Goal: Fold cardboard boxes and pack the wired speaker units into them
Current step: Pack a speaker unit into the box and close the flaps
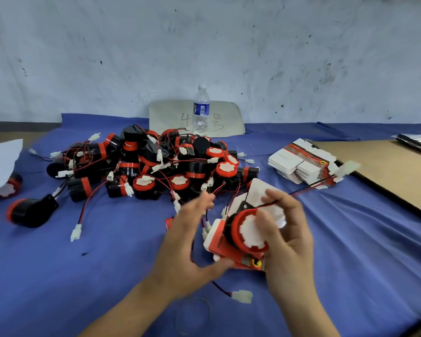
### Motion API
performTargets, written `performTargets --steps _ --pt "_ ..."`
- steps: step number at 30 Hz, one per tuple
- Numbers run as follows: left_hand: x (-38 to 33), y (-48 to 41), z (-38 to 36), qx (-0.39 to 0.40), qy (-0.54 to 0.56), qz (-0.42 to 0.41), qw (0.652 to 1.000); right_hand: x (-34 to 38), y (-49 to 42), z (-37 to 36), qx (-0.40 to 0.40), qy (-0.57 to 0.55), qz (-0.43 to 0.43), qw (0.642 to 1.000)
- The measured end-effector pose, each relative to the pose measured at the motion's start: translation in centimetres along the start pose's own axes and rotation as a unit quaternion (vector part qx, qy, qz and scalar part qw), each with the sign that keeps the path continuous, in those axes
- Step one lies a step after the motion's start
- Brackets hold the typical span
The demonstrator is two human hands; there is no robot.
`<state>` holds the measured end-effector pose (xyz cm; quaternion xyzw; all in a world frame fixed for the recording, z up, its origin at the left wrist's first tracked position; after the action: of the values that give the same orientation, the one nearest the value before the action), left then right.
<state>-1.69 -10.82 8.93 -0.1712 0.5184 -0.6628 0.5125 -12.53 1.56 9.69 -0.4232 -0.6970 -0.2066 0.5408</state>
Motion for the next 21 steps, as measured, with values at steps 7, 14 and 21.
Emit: performTargets --steps 7,14,21 --pt "-0.7 0.4 -0.8 0.001 -0.036 -0.024 0.999 0.4 2.3 -2.6 -0.097 0.326 0.214 0.916" --pt "0.1 0.0 -0.7 0.002 -0.072 0.004 0.997 -0.4 1.2 -3.0 -0.044 0.437 0.202 0.875" --pt "1.7 0.7 -1.7 0.025 -0.018 0.074 0.997 0.7 -1.4 2.1 -0.104 0.331 0.056 0.936"
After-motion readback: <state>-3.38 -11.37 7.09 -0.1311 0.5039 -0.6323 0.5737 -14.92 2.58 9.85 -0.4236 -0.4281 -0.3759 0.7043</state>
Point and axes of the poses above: each hand's wrist, its own y-axis away from the middle knuckle, its own z-axis out of the back of the hand, x = y × z, the point moved 7 cm from there along -y, towards the middle knuckle, and after that the axes turned 15 degrees about -z, right-handed, at the moved point
